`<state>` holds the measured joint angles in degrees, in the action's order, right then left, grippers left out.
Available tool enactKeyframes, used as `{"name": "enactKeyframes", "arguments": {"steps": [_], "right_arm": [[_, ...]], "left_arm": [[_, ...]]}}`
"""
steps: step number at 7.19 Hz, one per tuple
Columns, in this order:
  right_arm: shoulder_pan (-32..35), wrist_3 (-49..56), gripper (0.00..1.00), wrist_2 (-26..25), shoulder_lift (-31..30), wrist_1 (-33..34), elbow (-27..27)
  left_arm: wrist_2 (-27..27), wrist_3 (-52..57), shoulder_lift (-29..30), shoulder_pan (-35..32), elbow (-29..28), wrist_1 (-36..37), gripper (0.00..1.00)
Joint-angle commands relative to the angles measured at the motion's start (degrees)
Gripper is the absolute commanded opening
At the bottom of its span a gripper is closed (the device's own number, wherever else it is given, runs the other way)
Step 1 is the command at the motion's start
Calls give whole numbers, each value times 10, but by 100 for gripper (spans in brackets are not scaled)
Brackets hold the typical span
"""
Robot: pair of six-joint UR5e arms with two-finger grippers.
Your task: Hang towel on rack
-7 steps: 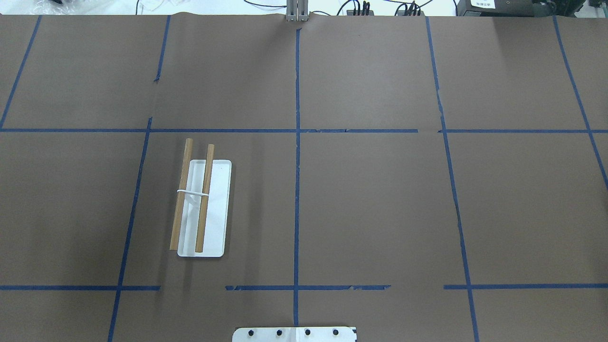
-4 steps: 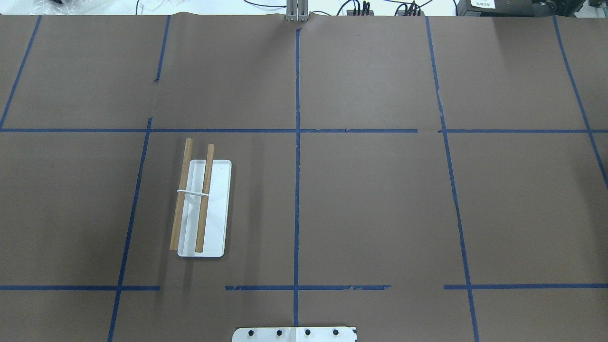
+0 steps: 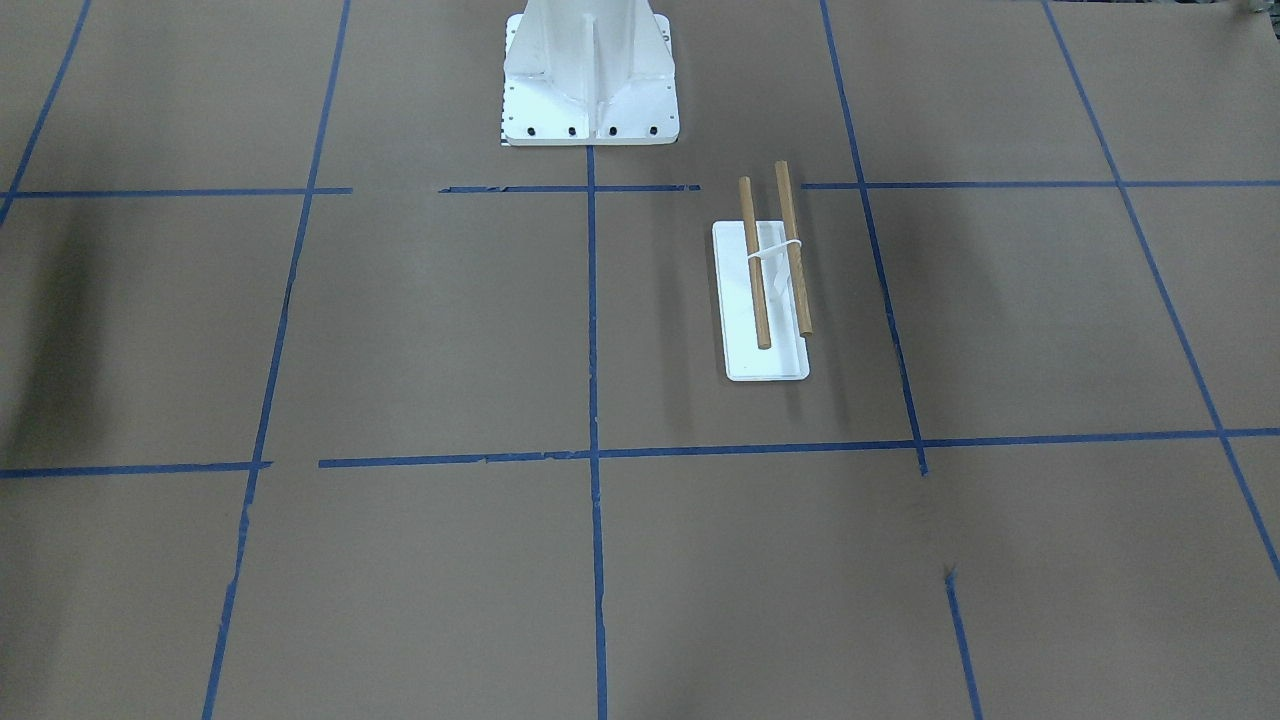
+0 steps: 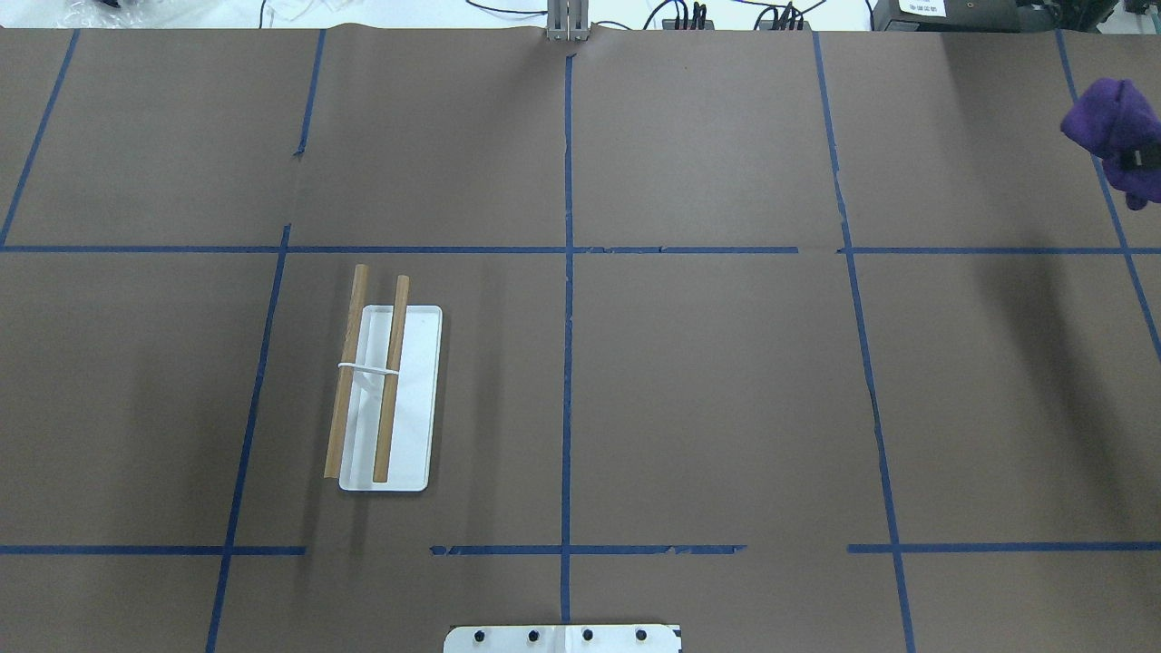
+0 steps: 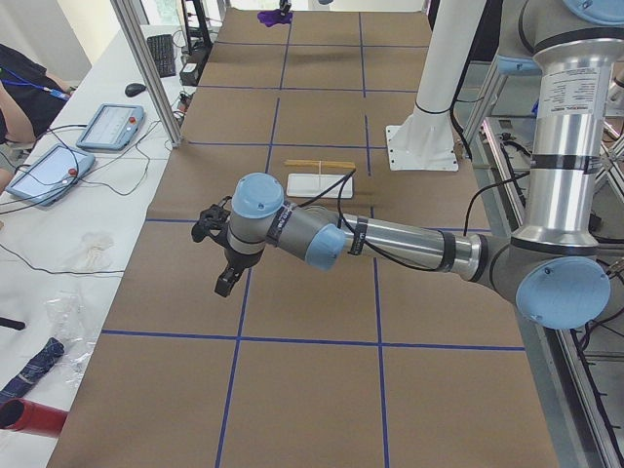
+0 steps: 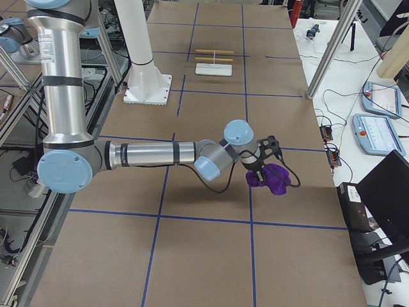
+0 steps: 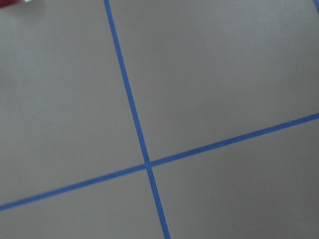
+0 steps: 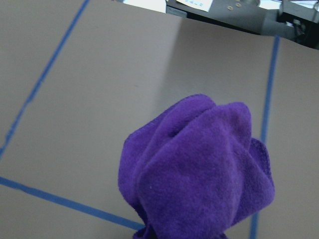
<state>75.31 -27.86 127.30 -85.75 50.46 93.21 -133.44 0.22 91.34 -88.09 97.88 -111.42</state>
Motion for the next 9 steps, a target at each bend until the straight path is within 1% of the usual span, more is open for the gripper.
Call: {"name": "enactKeyframes", "arguments": {"steps": [1, 2, 3, 4, 5, 7, 8, 9], "right_arm": [[-73, -186, 0, -4, 64, -4, 48], [-98, -245, 0, -6, 82, -4, 73], [-130, -325, 0, -20, 105, -4, 103], [-175, -384, 0, -59, 120, -4, 132], [-240, -453, 0, -129, 149, -4, 149], [-365, -533, 0, -280, 196, -4, 162], [-420, -548, 0, -336, 227, -4, 159], [-454, -554, 0, -378, 244, -6, 159]], "left_arm": [[0, -122, 7, 47, -6, -105, 100], [0, -197, 13, 77, -5, -138, 100], [-1, -292, 30, 101, -4, -166, 100], [-1, -377, 52, 127, -4, -182, 100], [-5, -457, 83, 143, -1, -184, 100], [-8, -627, 157, 194, 4, -189, 100], [-10, -718, 182, 235, 4, -236, 100], [-9, -805, 185, 261, 0, -317, 100]]}}
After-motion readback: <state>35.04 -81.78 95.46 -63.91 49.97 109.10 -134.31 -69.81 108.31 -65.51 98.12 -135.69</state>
